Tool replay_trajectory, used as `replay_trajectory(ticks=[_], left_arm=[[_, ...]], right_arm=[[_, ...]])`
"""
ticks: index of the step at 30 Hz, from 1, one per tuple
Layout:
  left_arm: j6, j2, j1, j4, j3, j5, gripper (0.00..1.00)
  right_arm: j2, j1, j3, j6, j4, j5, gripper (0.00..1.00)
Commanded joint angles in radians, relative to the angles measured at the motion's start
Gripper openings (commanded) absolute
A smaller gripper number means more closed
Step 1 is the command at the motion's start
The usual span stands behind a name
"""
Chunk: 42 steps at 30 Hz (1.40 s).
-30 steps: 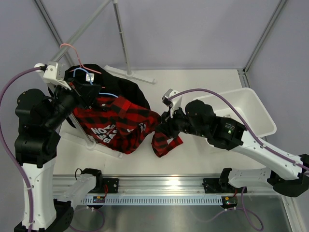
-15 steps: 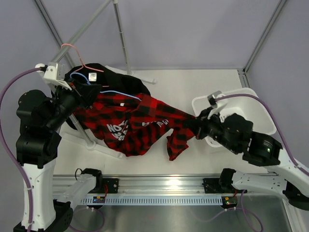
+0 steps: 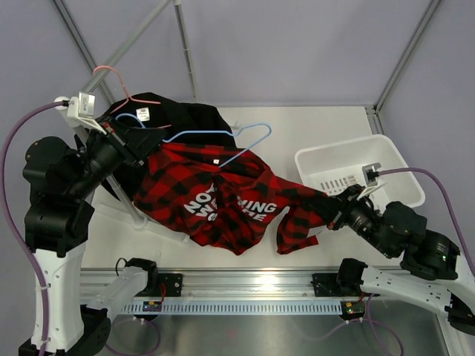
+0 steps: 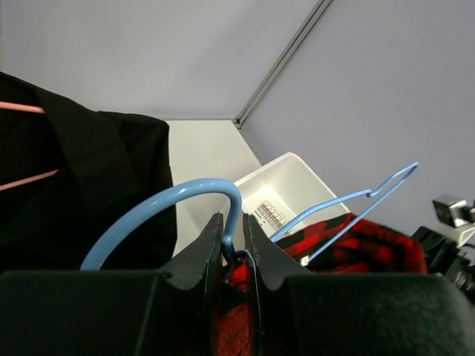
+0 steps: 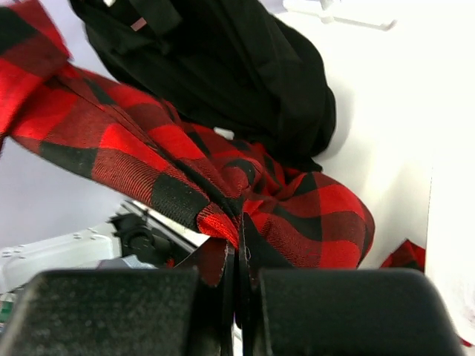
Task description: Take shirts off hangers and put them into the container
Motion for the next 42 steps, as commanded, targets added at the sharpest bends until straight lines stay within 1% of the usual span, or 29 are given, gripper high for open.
replay_trajectory(ticks=[1, 3, 4, 6, 7, 9, 10, 12, 13, 16, 18, 21, 22, 23, 24, 25, 26, 27, 28, 29, 30, 31, 33, 34, 35, 36, 37, 39, 42], left_arm=[[-0.06, -0.022, 0.045, 0.212, 0.043, -0.108, 0.0], [-0.129, -0.02, 0.045, 0.258, 0.03, -0.009, 0.0], [-0.212, -0.027, 0.045, 0.349, 0.014, 0.03, 0.0], [-0.306, -0.034, 0.044, 0.449, -0.023, 0.132, 0.0], [-0.403, -0.033, 0.045, 0.558, -0.03, 0.171, 0.0], [-0.503, -0.017, 0.045, 0.71, -0.05, 0.252, 0.0], [-0.601, -0.011, 0.045, 0.774, -0.058, 0.28, 0.0], [-0.678, 0.001, 0.045, 0.897, -0.069, 0.329, 0.0], [-0.729, 0.001, 0.044, 0.931, -0.075, 0.341, 0.0], [-0.775, -0.003, 0.045, 0.994, -0.057, 0.387, 0.0], [-0.751, -0.017, 0.045, 0.964, -0.021, 0.403, 0.0], [-0.551, -0.053, 0.045, 0.696, 0.094, 0.407, 0.0], [-0.517, -0.068, 0.045, 0.644, 0.114, 0.411, 0.0], [-0.495, -0.079, 0.045, 0.61, 0.12, 0.415, 0.0], [-0.46, -0.089, 0.045, 0.559, 0.111, 0.427, 0.0], [-0.44, -0.102, 0.045, 0.536, 0.092, 0.429, 0.0], [-0.418, -0.134, 0.044, 0.514, 0.07, 0.427, 0.0], [-0.392, -0.155, 0.045, 0.464, 0.012, 0.4, 0.0], [-0.328, -0.175, 0.045, 0.427, -0.016, 0.376, 0.0], [-0.297, -0.209, 0.047, 0.4, -0.044, 0.362, 0.0], [-0.274, -0.224, 0.047, 0.361, -0.111, 0.348, 0.0], [-0.231, -0.238, 0.047, 0.347, -0.151, 0.339, 0.0], [-0.22, -0.29, 0.047, 0.356, -0.254, 0.316, 0.0], [-0.208, -0.304, 0.045, 0.353, -0.344, 0.311, 0.0], [-0.193, -0.313, 0.047, 0.332, -0.372, 0.293, 0.0], [-0.164, -0.335, 0.047, 0.306, -0.4, 0.254, 0.0], [-0.147, -0.344, 0.045, 0.307, -0.447, 0.246, 0.0], [-0.089, -0.353, 0.045, 0.275, -0.466, 0.205, 0.0], [-0.087, -0.35, 0.045, 0.286, -0.498, 0.203, 0.0]], right_arm=[[0.022, -0.016, -0.049, -0.02, -0.002, 0.063, 0.0], [0.098, -0.014, -0.056, -0.045, 0.084, 0.002, 0.0], [0.129, -0.014, -0.05, -0.059, 0.105, -0.01, 0.0], [0.215, -0.016, -0.043, -0.076, 0.182, -0.036, 0.0], [0.239, -0.017, -0.042, -0.091, 0.214, -0.043, 0.0], [0.324, -0.014, -0.034, -0.11, 0.3, -0.057, 0.0], [0.386, -0.014, -0.014, -0.117, 0.325, -0.061, 0.0], [0.453, -0.014, 0.012, -0.134, 0.38, -0.073, 0.0], [0.518, -0.014, 0.048, -0.143, 0.395, -0.08, 0.0], [0.63, -0.016, 0.152, -0.182, 0.4, -0.06, 0.0], [0.667, -0.02, 0.212, -0.247, 0.386, 0.012, 0.0], [0.72, -0.104, 0.393, -0.339, 0.316, 0.048, 0.0], [0.733, -0.15, 0.491, -0.357, 0.302, 0.037, 0.0], [0.74, -0.257, 0.544, -0.372, 0.288, 0.02, 0.0], [0.75, -0.31, 0.6, -0.404, 0.28, -0.013, 0.0], [0.782, -0.357, 0.735, -0.432, 0.274, -0.023, 0.0], [0.802, -0.429, 0.813, -0.458, 0.279, -0.032, 0.0], [0.835, -0.454, 0.898, -0.522, 0.276, -0.084, 0.0], [0.906, -0.467, 1.097, -0.572, 0.267, -0.099, 0.0], [0.94, -0.468, 1.2, -0.637, 0.266, -0.11, 0.0], [0.98, -0.47, 1.29, -0.747, 0.276, -0.104, 0.0], [1.057, -0.47, 1.481, -0.801, 0.283, -0.094, 0.0], [1.111, -0.479, 1.62, -0.933, 0.34, -0.121, 0.0], [1.123, -0.482, 1.657, -0.971, 0.383, -0.145, 0.0], [1.119, -0.482, 1.649, -1.002, 0.47, -0.168, 0.0], [1.108, -0.482, 1.635, -1.042, 0.502, -0.219, 0.0], [1.071, -0.482, 1.577, -1.058, 0.58, -0.234, 0.0], [1.038, -0.482, 1.506, -1.091, 0.651, -0.265, 0.0], [1.028, -0.482, 1.538, -1.146, 0.684, -0.271, 0.0]])
